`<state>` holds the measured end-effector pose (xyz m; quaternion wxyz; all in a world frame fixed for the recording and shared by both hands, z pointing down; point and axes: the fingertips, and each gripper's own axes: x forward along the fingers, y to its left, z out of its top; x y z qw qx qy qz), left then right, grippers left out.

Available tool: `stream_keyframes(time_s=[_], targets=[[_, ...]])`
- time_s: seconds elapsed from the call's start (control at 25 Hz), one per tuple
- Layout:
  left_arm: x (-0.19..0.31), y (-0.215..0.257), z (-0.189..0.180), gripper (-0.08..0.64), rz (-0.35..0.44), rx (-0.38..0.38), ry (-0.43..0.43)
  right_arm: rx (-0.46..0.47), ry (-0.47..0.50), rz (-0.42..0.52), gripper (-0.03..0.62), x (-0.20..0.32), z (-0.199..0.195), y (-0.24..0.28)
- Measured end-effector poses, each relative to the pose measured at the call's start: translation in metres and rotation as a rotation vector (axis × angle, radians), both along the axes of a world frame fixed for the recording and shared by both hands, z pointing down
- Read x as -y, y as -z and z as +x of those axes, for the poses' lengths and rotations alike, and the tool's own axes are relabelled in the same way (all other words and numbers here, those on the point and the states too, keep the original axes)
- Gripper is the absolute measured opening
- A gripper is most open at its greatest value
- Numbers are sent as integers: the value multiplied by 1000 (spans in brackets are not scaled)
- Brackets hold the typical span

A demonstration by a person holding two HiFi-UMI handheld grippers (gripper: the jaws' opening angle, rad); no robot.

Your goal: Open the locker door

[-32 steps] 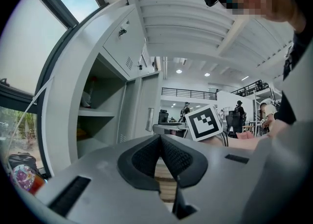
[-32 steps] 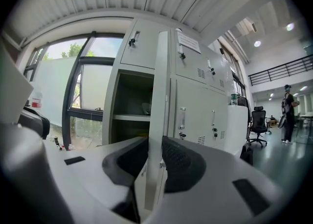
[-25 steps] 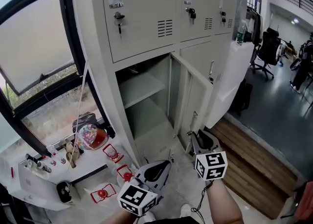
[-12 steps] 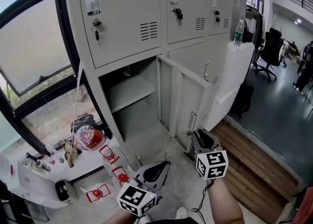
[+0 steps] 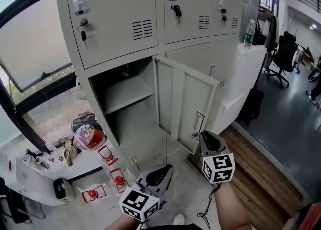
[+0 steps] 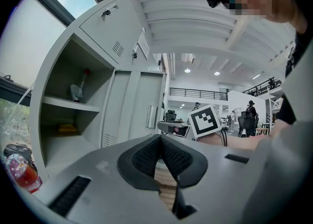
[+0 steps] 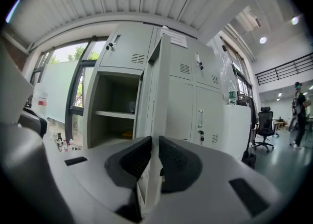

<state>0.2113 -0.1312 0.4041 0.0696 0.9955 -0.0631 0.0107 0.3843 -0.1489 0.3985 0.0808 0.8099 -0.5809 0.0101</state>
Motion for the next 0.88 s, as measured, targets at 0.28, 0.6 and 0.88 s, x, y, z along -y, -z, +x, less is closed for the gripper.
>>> stream_keyframes(time_s=[0.28, 0.6, 0.88], targets=[[-4, -3, 19, 17, -1, 5, 45, 16, 34, 12, 95, 2, 20, -1], [-8, -1, 25, 17, 11, 23, 95, 28, 74, 24, 97, 3, 29, -1], [-9, -4, 14, 17, 17, 48, 150, 28, 73, 55, 98, -1, 30, 1]])
